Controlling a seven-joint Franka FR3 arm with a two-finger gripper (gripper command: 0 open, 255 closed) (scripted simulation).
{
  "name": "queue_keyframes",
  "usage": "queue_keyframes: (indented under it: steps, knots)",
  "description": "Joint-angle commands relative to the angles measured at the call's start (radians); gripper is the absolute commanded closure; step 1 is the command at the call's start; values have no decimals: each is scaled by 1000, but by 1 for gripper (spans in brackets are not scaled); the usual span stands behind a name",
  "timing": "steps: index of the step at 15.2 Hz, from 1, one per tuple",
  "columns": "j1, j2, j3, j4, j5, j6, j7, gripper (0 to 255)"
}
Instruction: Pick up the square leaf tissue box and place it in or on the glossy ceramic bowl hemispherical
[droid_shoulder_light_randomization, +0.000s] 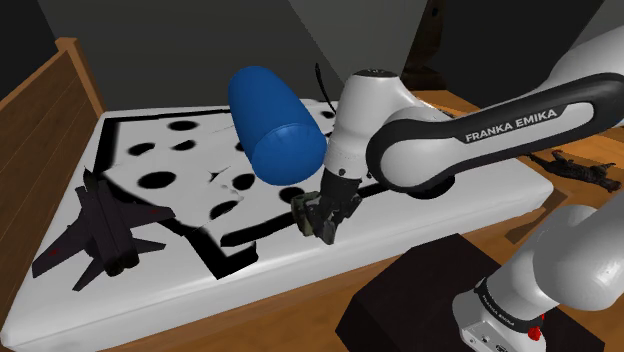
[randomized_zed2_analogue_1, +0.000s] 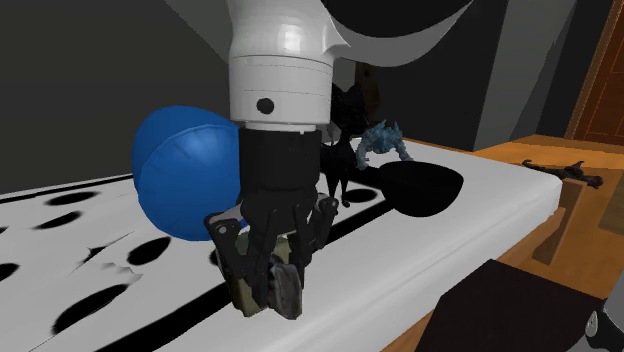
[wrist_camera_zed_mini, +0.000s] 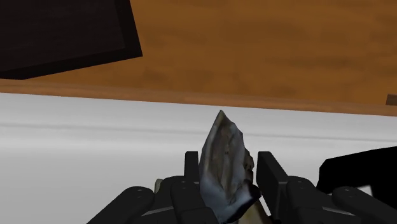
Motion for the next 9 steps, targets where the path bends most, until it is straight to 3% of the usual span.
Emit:
queue_keyframes:
  steps: [1, 9]
  knots:
    - [0, -15, -6, 15, 2, -30, -1, 255]
    - [-1, -68, -26, 82, 5, -147, 1, 255]
